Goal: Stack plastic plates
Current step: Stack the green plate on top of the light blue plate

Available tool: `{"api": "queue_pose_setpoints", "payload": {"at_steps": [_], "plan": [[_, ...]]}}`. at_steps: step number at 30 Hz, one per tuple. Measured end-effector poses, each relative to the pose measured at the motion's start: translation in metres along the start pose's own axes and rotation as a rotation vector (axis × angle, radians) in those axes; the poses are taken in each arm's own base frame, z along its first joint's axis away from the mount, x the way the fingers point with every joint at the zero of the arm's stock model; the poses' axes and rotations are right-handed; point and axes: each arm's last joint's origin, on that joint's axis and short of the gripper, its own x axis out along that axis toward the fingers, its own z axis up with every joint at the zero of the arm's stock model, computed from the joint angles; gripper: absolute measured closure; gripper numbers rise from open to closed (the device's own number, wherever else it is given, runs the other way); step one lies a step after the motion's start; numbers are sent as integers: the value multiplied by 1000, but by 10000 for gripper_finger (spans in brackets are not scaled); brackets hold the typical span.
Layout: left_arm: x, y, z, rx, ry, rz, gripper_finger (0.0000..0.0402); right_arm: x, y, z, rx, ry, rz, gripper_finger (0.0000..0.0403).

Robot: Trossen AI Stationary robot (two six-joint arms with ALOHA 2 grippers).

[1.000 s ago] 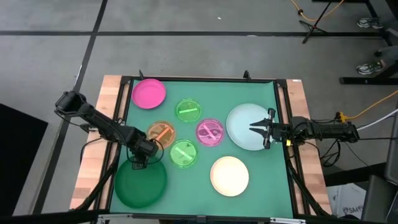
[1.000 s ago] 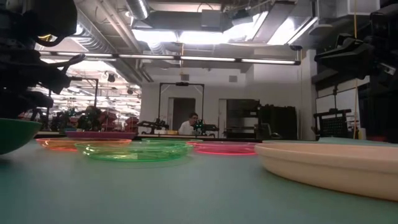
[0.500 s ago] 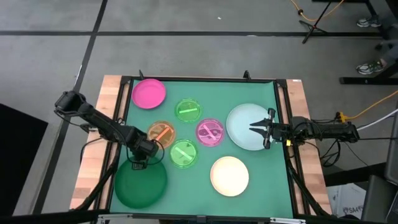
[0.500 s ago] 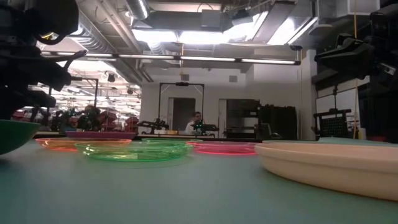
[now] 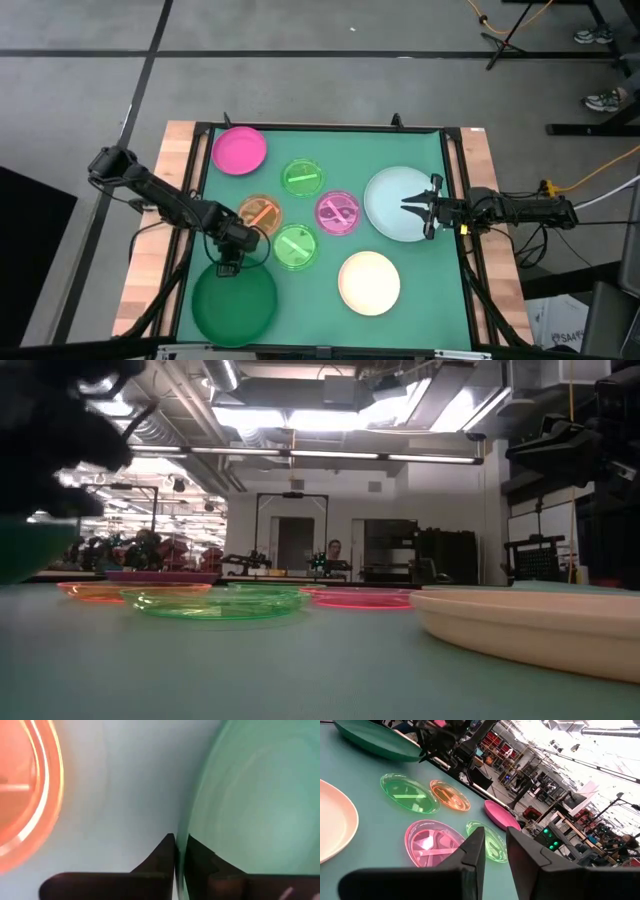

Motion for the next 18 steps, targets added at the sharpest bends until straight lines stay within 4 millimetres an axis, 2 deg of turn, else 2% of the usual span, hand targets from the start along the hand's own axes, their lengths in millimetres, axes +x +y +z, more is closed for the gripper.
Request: {"api": "queue_pose_setpoints", "payload": {"at_steps": [8, 18], "plan": [[-41, -6, 38, 69, -190, -12, 385, 0, 0, 0, 0, 0, 0, 327], [-77, 13, 67, 0, -346, 26, 396, 0, 0, 0, 0, -1, 0, 327]]}}
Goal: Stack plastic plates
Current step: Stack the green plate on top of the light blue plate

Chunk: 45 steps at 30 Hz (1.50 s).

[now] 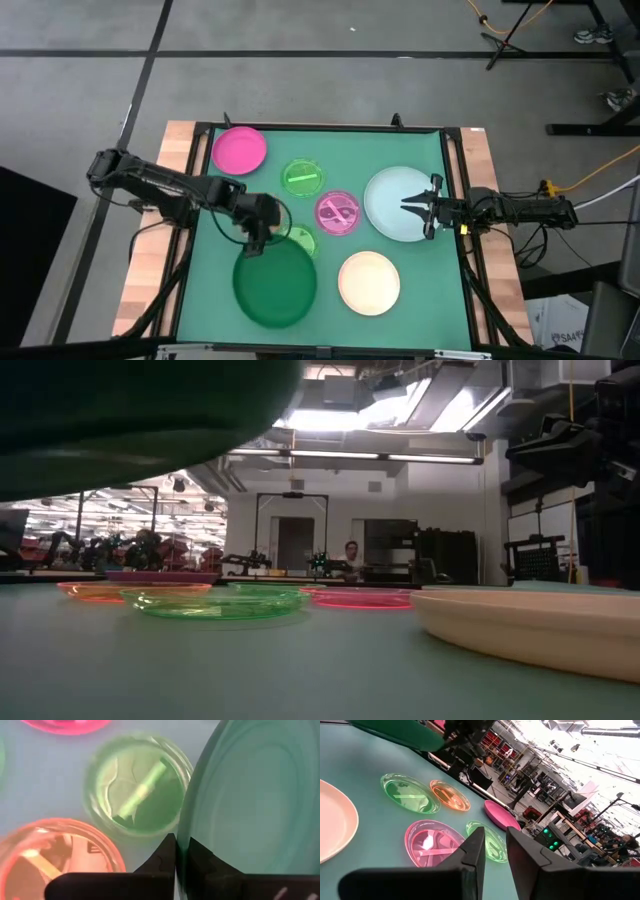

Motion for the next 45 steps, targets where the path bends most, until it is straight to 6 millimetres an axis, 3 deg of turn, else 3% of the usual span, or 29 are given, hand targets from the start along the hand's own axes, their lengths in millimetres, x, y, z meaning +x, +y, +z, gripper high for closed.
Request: {"api": "queue_pose_setpoints", "payload": {"at_steps": [16, 22, 29, 32, 40, 45], "plan": [[-19, 55, 45, -170, -382, 54, 396, 0, -2, 3, 6, -42, -32, 327], [-27, 79, 49, -326, -464, 194, 396, -1, -11, 12, 31, -117, -143, 327], [-33, 98, 48, -394, -510, 351, 396, -3, -18, 17, 215, -139, -271, 322], [-35, 103, 48, -414, -520, 387, 396, -4, -20, 19, 269, -166, -283, 297], [-41, 112, 53, -444, -611, 478, 396, -6, -27, 17, 447, -109, -493, 178], [-46, 114, 56, -461, -683, 577, 396, -3, -30, 22, 458, -157, -497, 141]]}}
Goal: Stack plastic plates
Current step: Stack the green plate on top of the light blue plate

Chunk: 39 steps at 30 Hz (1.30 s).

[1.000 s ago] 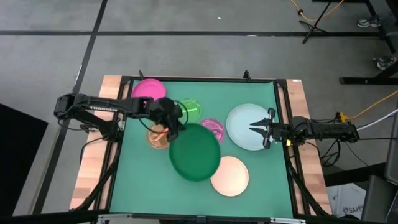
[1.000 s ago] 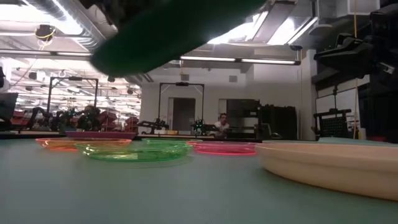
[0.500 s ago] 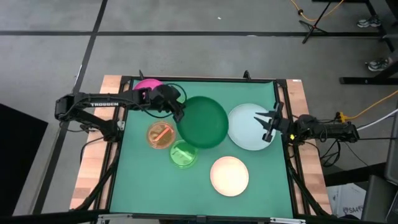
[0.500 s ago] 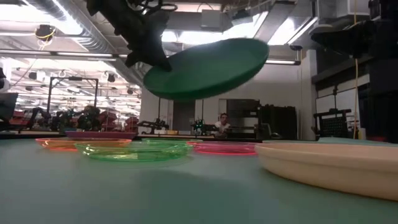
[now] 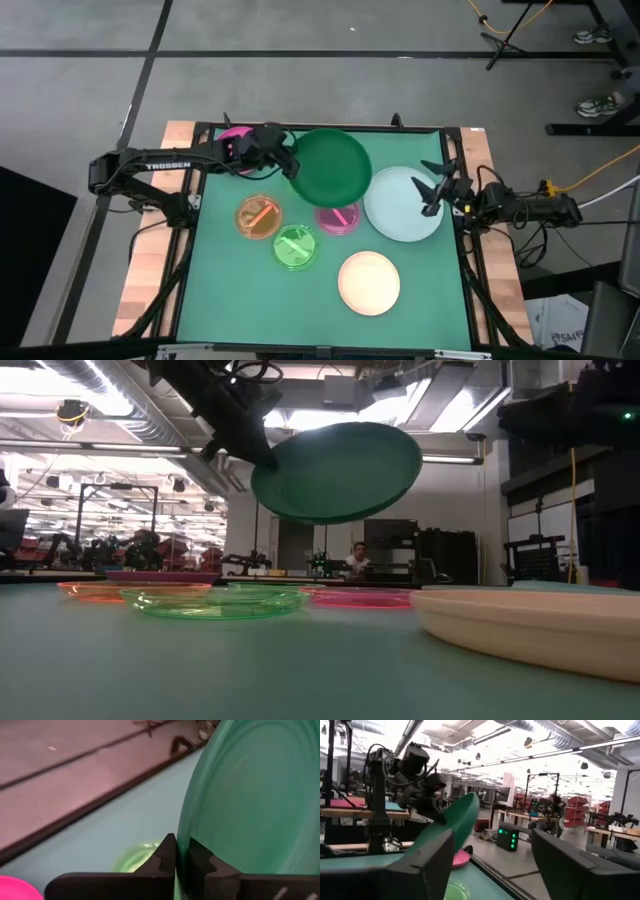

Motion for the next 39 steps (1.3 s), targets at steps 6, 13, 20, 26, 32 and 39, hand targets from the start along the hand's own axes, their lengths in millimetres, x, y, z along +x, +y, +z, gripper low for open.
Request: {"api": "queue_pose_setpoints", "payload": {"at_steps": [6, 13, 20, 26, 32, 39], "plan": [[0, 0, 5, -15, -67, 55, 396, 11, 5, 4, -11, 16, -8, 134], [0, 0, 7, -24, -94, 72, 396, 39, 13, 17, -112, 144, -83, 134], [-1, -1, 9, -34, -117, 63, 396, 75, 29, 32, -156, 213, -64, 134], [-1, -1, 9, -35, -119, 62, 395, 112, 35, 38, -193, 274, -146, 134], [-1, -1, 9, -35, -119, 62, 395, 148, 32, 42, -225, 324, -197, 134], [-1, -1, 9, -34, -118, 62, 395, 171, 32, 36, -231, 399, -191, 134]]}}
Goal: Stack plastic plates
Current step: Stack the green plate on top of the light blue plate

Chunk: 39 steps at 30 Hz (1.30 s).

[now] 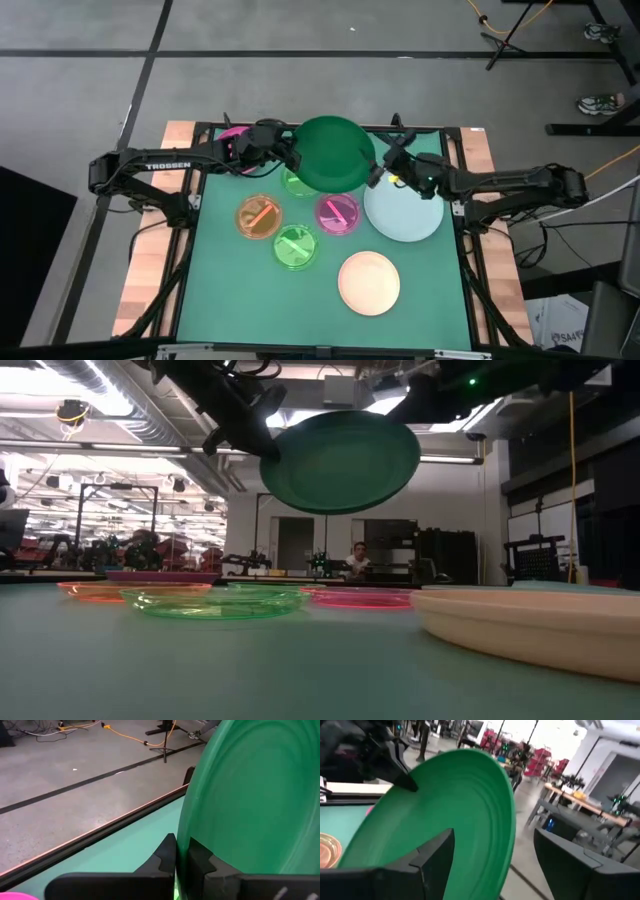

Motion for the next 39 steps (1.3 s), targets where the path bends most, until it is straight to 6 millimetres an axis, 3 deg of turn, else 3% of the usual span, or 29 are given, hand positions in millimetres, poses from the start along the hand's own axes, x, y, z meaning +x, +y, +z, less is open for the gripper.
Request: {"api": "queue_pose_setpoints", "payload": {"at_steps": [7, 15, 25, 39], "plan": [[0, 0, 0, 1, 0, 0, 395, 9, -6, -10, 83, 100, -4, 134], [0, 0, 0, 1, 1, 0, 395, 13, -10, -12, 119, 101, 71, 146], [0, 0, 0, 1, 1, 0, 395, 13, -10, -12, 118, 101, 70, 250], [0, 0, 0, 3, 6, -6, 381, 12, -10, -11, 125, 96, 57, 358]]}}
